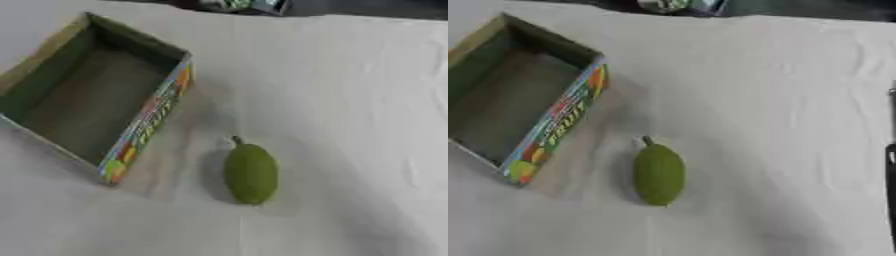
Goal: Pick up objects on the table and place them in the box.
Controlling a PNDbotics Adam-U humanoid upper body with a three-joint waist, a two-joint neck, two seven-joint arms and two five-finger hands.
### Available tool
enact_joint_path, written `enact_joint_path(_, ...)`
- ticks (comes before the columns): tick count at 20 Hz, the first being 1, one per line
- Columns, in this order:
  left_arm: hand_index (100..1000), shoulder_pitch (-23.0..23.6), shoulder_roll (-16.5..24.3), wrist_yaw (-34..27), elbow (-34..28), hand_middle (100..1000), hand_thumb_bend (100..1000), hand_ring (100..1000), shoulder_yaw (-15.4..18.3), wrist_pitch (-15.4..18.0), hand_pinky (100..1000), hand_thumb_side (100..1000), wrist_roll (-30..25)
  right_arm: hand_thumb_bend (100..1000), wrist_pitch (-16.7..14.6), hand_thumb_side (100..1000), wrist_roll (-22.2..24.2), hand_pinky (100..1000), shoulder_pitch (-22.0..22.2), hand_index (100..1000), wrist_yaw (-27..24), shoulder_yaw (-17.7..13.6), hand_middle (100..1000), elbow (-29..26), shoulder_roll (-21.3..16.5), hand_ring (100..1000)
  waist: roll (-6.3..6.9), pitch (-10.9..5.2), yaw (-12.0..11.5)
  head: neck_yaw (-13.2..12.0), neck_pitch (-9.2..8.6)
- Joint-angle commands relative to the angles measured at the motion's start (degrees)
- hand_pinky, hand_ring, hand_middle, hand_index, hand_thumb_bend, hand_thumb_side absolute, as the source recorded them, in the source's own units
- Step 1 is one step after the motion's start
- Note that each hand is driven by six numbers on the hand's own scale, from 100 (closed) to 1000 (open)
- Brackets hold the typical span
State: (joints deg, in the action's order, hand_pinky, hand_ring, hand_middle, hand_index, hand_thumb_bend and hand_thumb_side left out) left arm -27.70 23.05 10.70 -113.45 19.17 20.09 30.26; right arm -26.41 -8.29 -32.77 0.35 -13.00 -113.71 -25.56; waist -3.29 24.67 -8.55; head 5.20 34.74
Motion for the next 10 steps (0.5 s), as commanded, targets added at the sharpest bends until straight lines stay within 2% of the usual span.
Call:
enact_joint_path(1,722,-0.74,1.74,0.37,-1.14,581,100,614,0.02,0.09,576,584,-0.12,100,0.01,470,0.17,825,-0.57,744,-0.35,0.02,587,-0.89,-1.92,639,0.17,-1.64,-0.13,0.15,-0.06)
enact_joint_path(5,721,-0.91,1.93,0.27,-1.14,581,100,614,0.14,0.06,576,584,0.11,100,0.31,470,-0.05,828,-0.48,747,-0.43,-0.13,593,-0.89,-2.38,647,0.03,-1.69,-0.24,-0.53,0.13)
enact_joint_path(6,721,-0.83,2.06,0.3,-1.14,581,100,614,0.14,0.04,576,584,0.15,100,0.57,551,-0.2,827,-0.23,749,-0.25,-0.24,594,-0.89,-2.85,653,-0.04,-1.71,-0.15,-0.71,0.23)
enact_joint_path(7,722,-0.69,2.21,0.37,-1.14,581,100,614,0.12,0.02,575,583,0.12,100,0.76,470,-0.35,826,0.14,751,0.1,-0.28,600,-0.89,-3.64,657,-0.15,-1.76,0.0,-0.87,0.35)
enact_joint_path(10,722,-0.18,2.74,0.59,-1.14,582,100,614,0.14,-0.03,575,583,0.0,100,1.23,419,-0.67,826,2.04,769,1.97,0.1,622,-0.89,-7.68,684,-0.52,-1.95,0.53,-1.22,0.65)
